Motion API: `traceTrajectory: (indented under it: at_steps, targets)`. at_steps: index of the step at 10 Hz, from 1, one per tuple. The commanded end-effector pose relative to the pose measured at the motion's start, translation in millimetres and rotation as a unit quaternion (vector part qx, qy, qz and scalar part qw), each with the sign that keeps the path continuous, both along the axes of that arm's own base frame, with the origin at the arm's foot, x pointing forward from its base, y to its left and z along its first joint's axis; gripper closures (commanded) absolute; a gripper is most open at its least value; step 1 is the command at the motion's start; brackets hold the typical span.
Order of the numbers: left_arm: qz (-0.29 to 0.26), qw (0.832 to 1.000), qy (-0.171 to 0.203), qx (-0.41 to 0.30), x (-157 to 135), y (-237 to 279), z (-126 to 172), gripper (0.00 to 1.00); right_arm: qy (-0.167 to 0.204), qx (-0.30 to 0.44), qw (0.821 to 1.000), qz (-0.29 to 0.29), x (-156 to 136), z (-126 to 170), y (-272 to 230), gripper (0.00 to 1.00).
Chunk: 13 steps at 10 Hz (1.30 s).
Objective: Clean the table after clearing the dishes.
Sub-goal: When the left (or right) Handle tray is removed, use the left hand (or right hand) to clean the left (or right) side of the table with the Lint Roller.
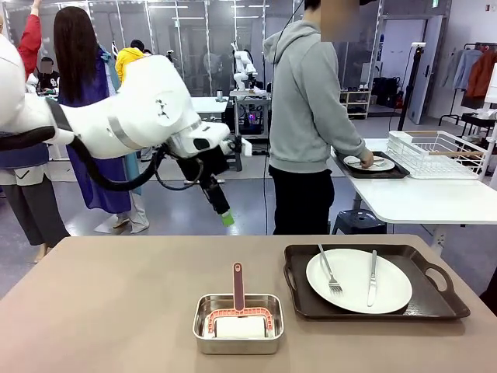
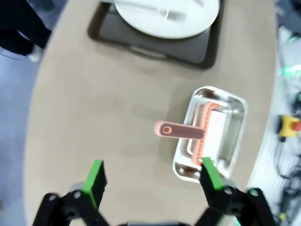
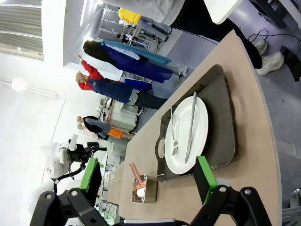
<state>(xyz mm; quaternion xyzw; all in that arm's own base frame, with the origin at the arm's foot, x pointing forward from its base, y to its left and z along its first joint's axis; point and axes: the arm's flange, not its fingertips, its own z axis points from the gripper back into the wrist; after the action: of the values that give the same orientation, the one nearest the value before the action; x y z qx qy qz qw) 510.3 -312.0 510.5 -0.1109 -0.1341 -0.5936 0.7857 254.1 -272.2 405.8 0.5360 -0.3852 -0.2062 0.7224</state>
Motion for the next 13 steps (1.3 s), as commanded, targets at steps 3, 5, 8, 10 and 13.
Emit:
traceTrajectory:
  at_steps: [3,5,8,10,13]
  targets:
    - [-0.029,0.992,0.083,0.088,31.9,-41.8,-43.2,0.00,-0.006,0.001,1.000,-0.001,-2.2,3.3,-0.3,0.00]
    - [-0.045,0.986,0.119,0.109,43.1,-45.2,-62.5,0.00,-0.006,0.001,1.000,-0.001,-2.2,3.3,-0.3,0.00]
    - [-0.056,0.979,0.168,0.103,49.2,-51.3,-87.2,0.00,-0.006,0.001,1.000,-0.001,-2.2,3.3,-0.3,0.00]
    - [-0.067,0.976,0.179,0.101,54.0,-53.2,-102.4,0.00,-0.006,0.001,1.000,-0.001,-2.2,3.3,-0.3,0.00]
    - [-0.071,0.970,0.216,0.091,54.0,-57.4,-121.0,0.00,-0.006,0.001,1.000,-0.001,-2.2,3.3,-0.3,0.00]
